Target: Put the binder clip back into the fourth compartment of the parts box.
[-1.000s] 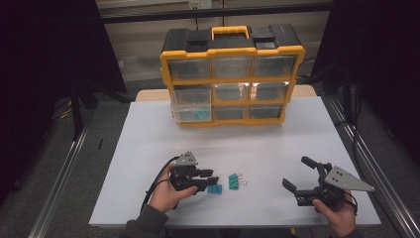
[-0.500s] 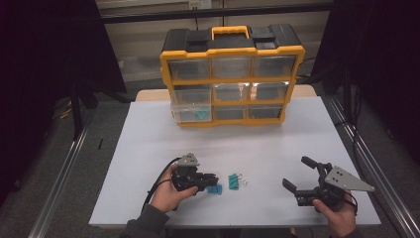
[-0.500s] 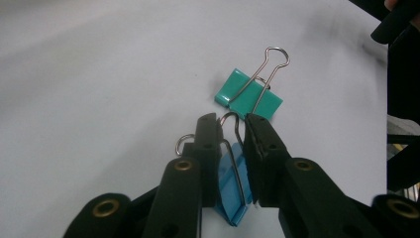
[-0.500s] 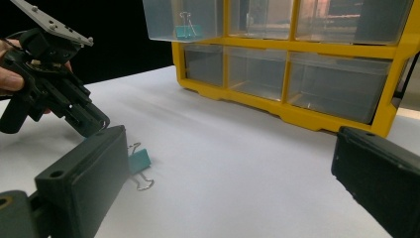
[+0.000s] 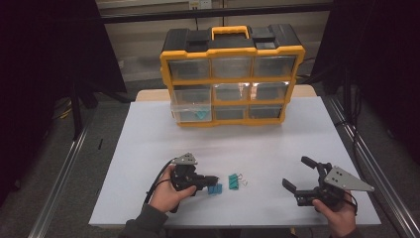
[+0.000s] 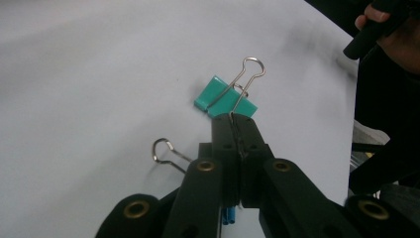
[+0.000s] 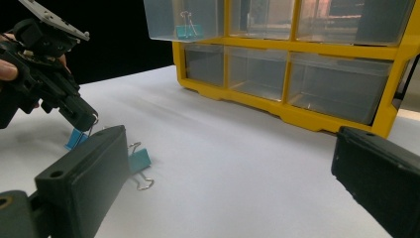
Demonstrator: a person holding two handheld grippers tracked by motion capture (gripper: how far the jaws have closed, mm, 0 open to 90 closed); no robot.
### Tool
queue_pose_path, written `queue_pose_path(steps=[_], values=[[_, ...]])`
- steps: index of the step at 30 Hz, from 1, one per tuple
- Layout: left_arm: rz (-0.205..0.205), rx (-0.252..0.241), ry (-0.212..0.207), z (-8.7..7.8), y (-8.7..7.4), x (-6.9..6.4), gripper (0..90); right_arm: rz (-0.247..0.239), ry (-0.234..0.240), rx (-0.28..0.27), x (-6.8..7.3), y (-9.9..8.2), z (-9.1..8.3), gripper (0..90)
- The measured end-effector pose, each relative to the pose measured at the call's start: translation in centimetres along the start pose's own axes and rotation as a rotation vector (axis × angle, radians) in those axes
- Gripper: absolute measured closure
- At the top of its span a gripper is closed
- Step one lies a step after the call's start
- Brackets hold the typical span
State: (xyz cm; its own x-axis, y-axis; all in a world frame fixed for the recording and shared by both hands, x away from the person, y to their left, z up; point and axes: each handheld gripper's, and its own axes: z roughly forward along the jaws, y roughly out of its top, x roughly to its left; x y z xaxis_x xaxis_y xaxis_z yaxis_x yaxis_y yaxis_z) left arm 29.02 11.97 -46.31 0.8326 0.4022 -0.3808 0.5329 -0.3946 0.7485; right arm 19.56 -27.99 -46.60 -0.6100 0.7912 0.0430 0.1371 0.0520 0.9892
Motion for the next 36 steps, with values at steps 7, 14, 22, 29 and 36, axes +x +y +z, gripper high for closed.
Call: queue_pose_path(steps=[7, 14, 22, 29, 36], values=[[-0.027, -0.016, 0.032, -0.7, 0.2, 0.4, 89.9, 0.0, 0.002, 0.002, 0.0, 0.0, 0.0, 0.7], [-0.034, -0.038, 0.058, -1.3, 0.8, 0.6, 89.9, 0.001, 0.002, 0.002, 0.0, 0.0, 0.1, 0.7], [-0.041, -0.064, 0.07, -2.0, 1.9, 0.7, 89.9, 0.007, 0.001, 0.0, 0.0, 0.0, 0.1, 0.7], [-0.025, -0.076, 0.081, -2.7, 3.5, 0.6, 90.0, 0.008, 0.002, -0.004, -0.1, 0.0, 0.1, 0.6], [-0.036, -0.106, 0.101, -3.7, 5.0, 0.7, 90.0, 0.01, -0.001, -0.005, -0.1, 0.0, 0.1, 0.6]])
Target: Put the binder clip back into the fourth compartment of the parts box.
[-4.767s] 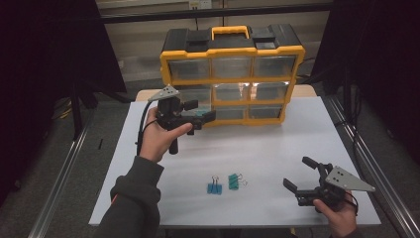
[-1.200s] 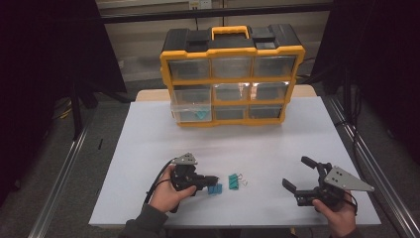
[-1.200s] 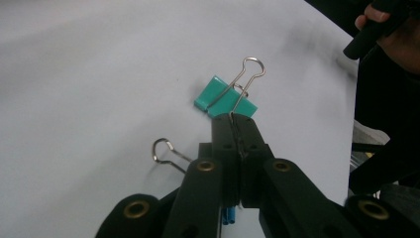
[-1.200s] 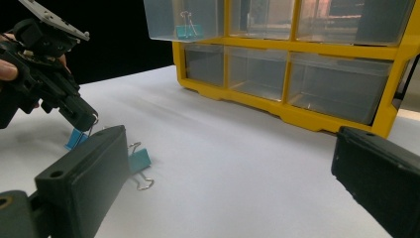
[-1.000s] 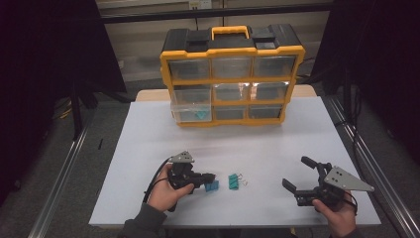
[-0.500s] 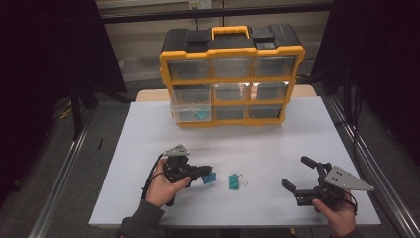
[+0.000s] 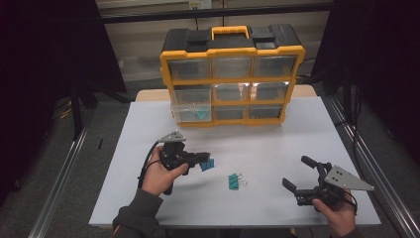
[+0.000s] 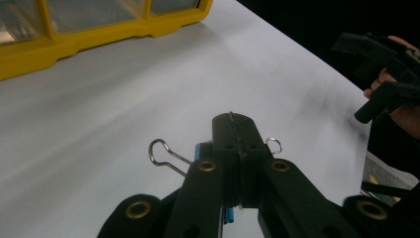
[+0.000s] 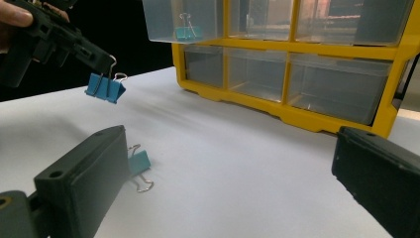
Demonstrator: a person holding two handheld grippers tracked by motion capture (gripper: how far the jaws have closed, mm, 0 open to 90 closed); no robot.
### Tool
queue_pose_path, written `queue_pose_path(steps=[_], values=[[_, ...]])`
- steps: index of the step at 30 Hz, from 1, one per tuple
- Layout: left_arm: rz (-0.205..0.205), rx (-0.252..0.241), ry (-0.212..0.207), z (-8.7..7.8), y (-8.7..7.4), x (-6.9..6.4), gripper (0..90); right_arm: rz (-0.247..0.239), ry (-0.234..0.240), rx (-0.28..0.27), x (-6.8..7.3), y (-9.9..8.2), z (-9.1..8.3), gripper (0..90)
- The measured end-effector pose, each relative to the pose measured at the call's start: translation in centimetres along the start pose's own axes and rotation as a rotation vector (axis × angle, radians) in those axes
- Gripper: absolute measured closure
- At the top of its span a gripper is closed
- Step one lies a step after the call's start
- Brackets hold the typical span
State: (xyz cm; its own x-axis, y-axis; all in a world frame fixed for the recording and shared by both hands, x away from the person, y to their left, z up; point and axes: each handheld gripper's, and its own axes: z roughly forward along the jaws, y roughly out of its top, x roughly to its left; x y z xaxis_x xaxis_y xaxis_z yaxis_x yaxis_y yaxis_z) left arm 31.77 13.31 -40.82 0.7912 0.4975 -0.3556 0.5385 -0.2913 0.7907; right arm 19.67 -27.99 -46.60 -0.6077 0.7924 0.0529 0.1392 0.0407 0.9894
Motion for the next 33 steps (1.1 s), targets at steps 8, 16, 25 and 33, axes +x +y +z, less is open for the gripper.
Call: queue_pose_path(steps=[8, 16, 25, 33], values=[[0.002, -0.009, 0.021, -0.8, 1.9, 0.2, 90.0, 0.0, 0.002, 0.0, 0.0, 0.0, 0.0, 0.6], [0.009, -0.021, 0.027, -1.4, 4.1, 0.1, 90.0, 0.0, 0.003, 0.0, 0.0, 0.0, 0.0, 0.6], [0.012, -0.036, 0.029, -2.3, 6.4, 0.0, 90.0, 0.001, 0.001, -0.001, 0.0, 0.0, 0.0, 0.6], [0.022, -0.058, 0.042, -3.2, 8.6, -0.1, 90.0, 0.001, 0.001, -0.001, 0.0, 0.0, 0.0, 0.6]])
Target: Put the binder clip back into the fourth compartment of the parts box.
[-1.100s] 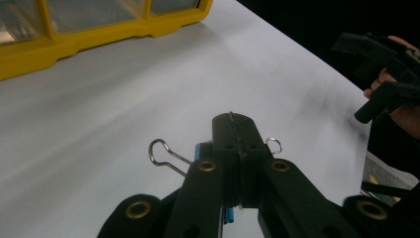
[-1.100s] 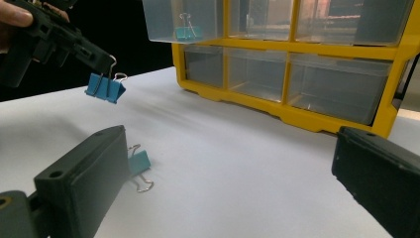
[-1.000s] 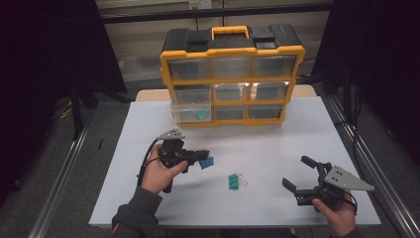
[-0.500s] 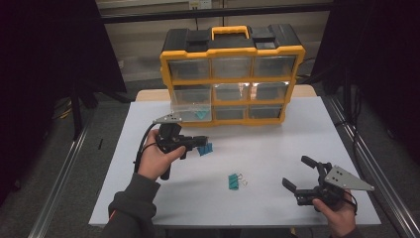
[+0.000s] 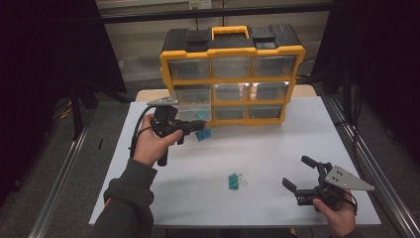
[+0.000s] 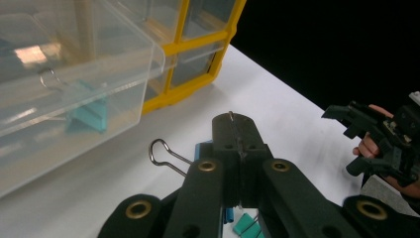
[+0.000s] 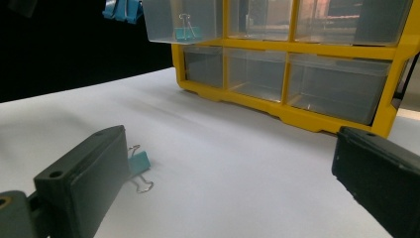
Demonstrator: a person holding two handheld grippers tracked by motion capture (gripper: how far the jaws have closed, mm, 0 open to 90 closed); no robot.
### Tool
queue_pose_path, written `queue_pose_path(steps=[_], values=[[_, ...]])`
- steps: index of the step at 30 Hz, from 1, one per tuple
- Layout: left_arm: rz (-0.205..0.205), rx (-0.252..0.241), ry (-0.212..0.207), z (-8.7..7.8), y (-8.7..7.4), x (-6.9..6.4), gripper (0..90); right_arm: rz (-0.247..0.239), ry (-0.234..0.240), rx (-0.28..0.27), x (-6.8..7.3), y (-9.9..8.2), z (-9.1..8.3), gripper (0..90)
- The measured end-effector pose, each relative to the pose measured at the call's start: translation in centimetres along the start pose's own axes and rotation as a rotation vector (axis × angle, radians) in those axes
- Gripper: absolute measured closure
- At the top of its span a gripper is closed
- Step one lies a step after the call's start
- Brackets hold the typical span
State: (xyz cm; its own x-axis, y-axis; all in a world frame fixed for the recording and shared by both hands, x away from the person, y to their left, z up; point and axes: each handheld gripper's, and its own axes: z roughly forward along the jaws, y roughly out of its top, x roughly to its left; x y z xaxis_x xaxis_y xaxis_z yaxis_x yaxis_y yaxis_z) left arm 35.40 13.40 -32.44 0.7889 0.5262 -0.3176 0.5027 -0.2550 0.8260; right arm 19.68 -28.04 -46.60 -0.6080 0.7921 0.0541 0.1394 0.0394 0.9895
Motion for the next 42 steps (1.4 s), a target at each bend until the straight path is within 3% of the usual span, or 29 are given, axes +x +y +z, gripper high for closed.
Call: queue_pose_path(steps=[14, 25, 34, 37, 42], values=[[0.025, -0.024, 0.034, -1.0, 3.5, -0.2, 90.0, 0.001, 0.0, -0.001, 0.0, 0.0, 0.0, 0.6], [0.021, -0.044, 0.057, -1.1, 6.0, 0.0, 90.0, -0.002, 0.005, -0.003, 0.0, 0.0, 0.0, 0.6], [0.016, -0.062, 0.121, -0.6, 7.3, 1.2, 90.0, -0.003, 0.006, -0.004, -0.1, 0.0, -0.1, 0.6], [0.022, -0.07, 0.121, -0.5, 7.5, 1.5, 90.0, -0.004, 0.006, -0.005, -0.1, 0.0, 0.0, 0.6], [0.03, -0.066, 0.165, 0.0, 7.8, 2.4, 90.0, -0.006, 0.004, -0.003, 0.0, 0.0, 0.0, 0.6]])
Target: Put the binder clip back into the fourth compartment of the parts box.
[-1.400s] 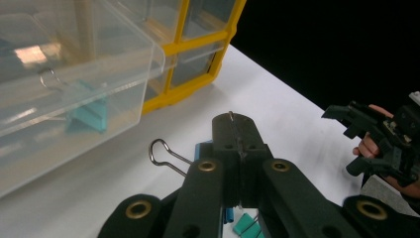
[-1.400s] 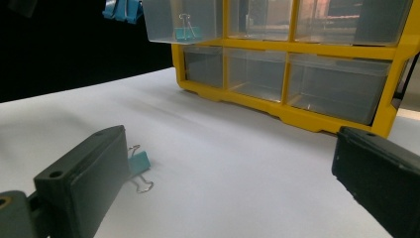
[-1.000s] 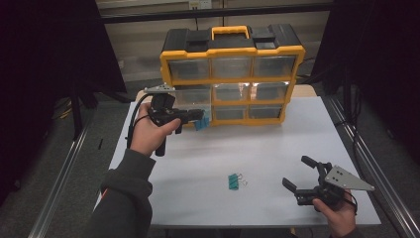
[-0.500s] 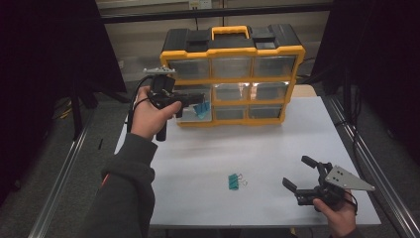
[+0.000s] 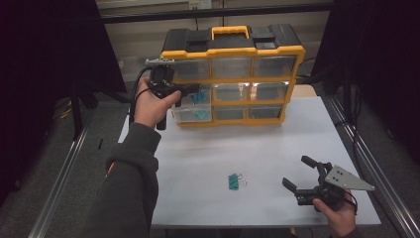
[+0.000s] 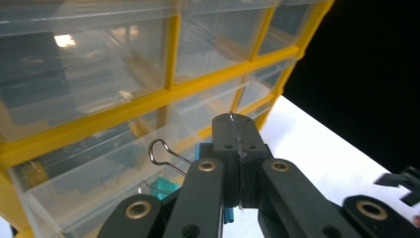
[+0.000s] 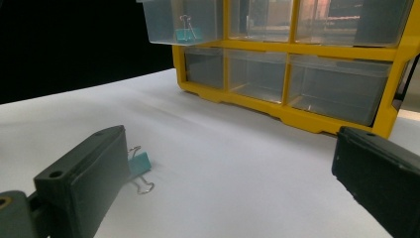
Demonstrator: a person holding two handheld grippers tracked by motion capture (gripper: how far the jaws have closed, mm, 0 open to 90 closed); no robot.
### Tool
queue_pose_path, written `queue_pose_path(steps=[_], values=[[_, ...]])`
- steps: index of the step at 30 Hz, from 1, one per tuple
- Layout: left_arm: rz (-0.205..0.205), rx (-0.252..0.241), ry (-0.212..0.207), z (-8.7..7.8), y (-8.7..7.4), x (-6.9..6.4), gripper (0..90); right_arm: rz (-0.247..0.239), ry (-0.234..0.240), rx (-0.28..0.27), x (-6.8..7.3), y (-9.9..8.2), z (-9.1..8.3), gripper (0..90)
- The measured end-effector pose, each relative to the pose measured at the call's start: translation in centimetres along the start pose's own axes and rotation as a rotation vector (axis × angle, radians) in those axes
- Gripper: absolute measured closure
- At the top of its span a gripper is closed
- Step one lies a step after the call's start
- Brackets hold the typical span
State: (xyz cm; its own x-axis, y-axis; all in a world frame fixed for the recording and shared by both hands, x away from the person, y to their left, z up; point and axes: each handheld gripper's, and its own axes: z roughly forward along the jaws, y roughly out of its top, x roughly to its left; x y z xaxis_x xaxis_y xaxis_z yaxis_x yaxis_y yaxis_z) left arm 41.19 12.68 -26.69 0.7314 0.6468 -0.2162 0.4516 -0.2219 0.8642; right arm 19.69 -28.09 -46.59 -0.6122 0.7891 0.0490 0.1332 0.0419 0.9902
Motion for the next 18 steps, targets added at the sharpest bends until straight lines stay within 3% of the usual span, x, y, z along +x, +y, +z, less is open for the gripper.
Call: queue_pose_path(steps=[3, 4, 11, 16, 18], values=[[0.0, 0.001, 0.01, 0.3, -0.1, 0.3, 90.0, 0.0, 0.002, -0.002, 0.0, 0.0, 0.0, 0.6], [0.008, -0.001, 0.04, 0.6, -0.2, 0.5, 90.0, 0.002, 0.003, -0.003, 0.0, 0.0, 0.0, 0.6], [-0.002, -0.018, 0.059, 1.2, -0.2, 1.1, 89.9, 0.003, 0.001, -0.002, 0.0, 0.0, -0.1, 0.6], [0.005, 0.003, 0.074, 2.0, -0.7, 1.4, 89.7, 0.003, 0.003, -0.003, 0.0, 0.0, -0.1, 0.6], [0.01, 0.008, 0.081, 2.2, -0.9, 1.6, 84.9, 0.004, 0.003, -0.004, 0.0, 0.0, -0.1, 0.6]])
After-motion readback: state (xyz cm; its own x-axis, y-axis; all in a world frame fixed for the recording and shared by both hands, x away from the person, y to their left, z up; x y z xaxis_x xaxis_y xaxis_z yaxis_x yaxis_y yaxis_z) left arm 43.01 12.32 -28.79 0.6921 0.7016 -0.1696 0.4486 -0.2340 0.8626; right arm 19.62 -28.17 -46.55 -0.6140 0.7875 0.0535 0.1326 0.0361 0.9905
